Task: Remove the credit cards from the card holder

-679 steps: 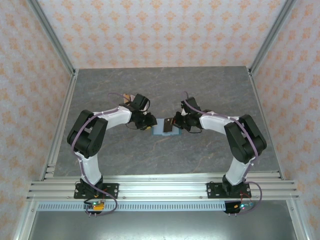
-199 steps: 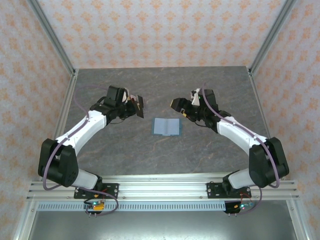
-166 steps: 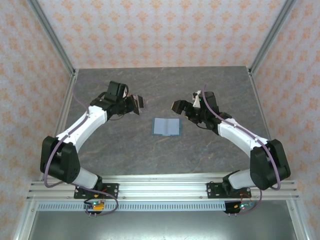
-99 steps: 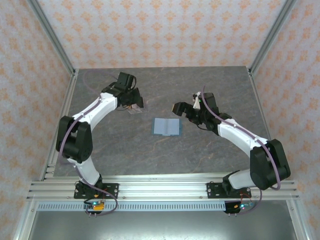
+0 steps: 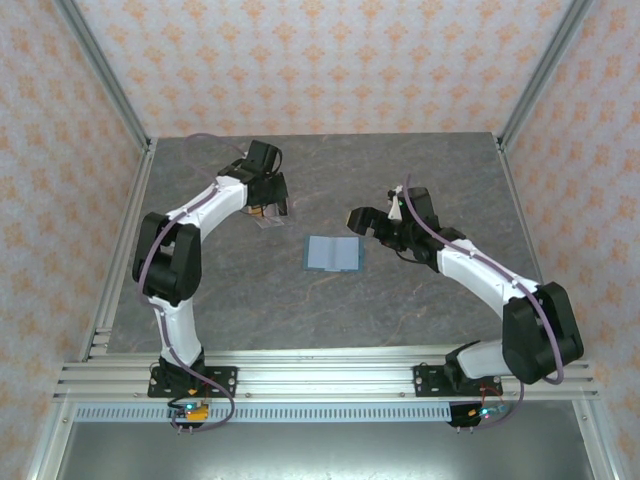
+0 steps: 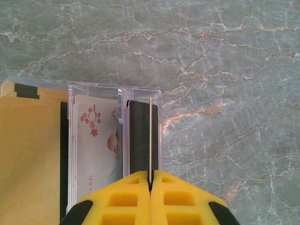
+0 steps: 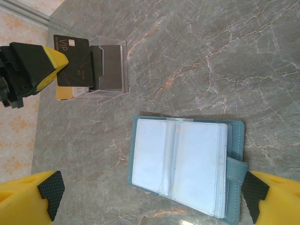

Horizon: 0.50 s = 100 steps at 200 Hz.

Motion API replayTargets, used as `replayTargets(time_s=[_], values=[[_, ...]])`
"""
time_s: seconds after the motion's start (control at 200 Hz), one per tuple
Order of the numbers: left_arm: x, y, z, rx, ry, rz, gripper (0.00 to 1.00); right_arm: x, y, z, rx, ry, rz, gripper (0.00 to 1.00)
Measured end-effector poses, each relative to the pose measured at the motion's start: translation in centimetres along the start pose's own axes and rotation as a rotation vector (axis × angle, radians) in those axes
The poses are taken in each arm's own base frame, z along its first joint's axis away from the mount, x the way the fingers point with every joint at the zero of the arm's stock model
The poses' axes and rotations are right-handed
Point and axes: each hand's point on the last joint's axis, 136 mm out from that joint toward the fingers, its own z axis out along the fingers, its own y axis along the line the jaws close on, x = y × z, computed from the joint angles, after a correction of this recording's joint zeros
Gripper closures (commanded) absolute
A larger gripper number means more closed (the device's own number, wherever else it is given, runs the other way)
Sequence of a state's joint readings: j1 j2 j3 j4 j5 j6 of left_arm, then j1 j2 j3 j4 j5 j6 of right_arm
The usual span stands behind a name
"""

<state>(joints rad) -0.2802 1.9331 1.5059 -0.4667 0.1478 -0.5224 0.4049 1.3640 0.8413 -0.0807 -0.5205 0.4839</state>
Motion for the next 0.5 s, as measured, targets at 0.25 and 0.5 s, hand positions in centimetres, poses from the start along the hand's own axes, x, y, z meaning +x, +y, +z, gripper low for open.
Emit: replayTargets(time_s=[0.25, 0.5], values=[[1.1, 0.6, 1.7, -0.024, 0.038, 0.002, 1.0, 0.2, -0.2, 0.0, 0.008, 0.006, 0.004, 0.0], [0.5, 0.3, 1.5, -0.02, 0.035, 0.023, 0.67, 0.4, -0.5, 0.0, 0.021, 0.016, 0.009, 0.0]])
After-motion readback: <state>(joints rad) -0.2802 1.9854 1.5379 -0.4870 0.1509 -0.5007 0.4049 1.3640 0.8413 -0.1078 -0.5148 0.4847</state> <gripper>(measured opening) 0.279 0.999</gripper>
